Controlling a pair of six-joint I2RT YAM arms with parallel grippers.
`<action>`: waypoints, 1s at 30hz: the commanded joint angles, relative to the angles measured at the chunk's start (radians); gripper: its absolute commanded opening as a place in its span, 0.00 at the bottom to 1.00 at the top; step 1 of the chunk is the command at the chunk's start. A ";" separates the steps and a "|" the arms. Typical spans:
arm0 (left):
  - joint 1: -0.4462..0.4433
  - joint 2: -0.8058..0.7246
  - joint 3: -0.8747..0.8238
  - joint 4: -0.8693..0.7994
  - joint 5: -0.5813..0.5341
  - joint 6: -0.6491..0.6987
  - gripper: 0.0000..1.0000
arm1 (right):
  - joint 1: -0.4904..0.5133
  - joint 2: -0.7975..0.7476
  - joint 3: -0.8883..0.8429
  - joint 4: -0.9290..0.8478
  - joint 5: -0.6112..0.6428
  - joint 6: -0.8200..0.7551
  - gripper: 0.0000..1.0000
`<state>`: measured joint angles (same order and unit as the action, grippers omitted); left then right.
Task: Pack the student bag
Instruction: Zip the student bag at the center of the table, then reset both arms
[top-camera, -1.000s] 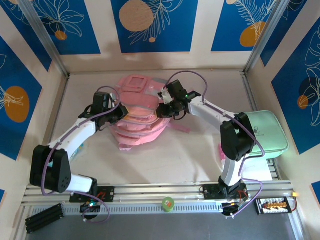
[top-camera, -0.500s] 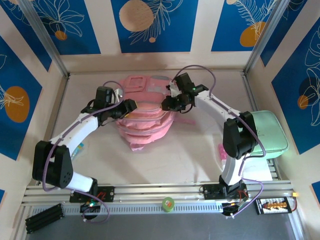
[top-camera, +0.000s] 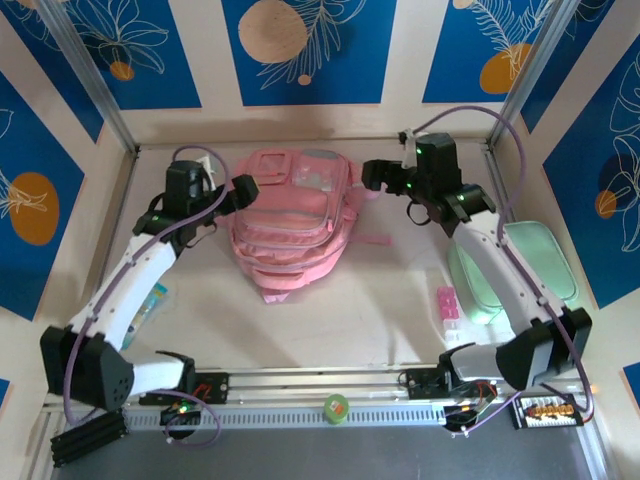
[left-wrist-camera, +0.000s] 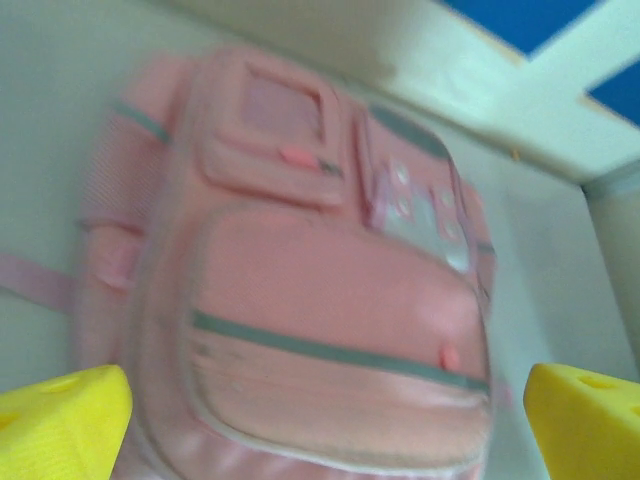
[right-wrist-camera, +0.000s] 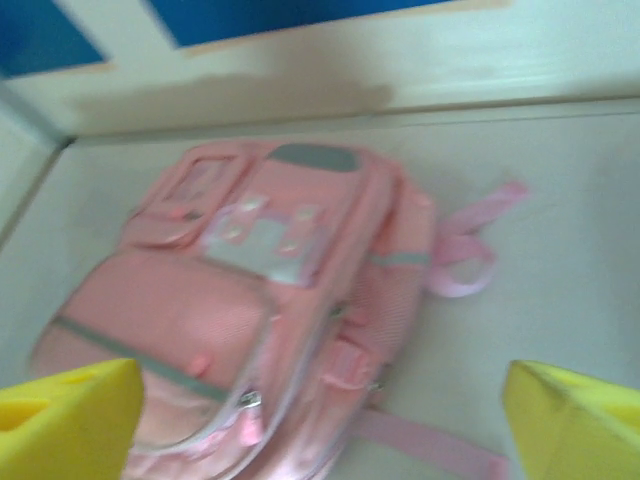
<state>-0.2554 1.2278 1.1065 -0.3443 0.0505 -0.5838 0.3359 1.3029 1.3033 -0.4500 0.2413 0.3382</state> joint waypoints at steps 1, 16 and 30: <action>0.029 -0.087 -0.103 0.037 -0.310 0.085 1.00 | -0.021 -0.072 -0.125 0.098 0.224 -0.010 0.99; 0.149 -0.297 -0.744 0.669 -0.602 0.421 0.99 | -0.147 -0.146 -0.663 0.638 0.342 -0.113 0.99; 0.197 -0.011 -0.870 1.149 -0.232 0.591 0.99 | -0.126 0.044 -0.824 0.961 0.188 -0.323 0.99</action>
<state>-0.0784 1.1774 0.2447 0.6270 -0.3164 -0.0315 0.2111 1.3201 0.4938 0.3866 0.4744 0.0772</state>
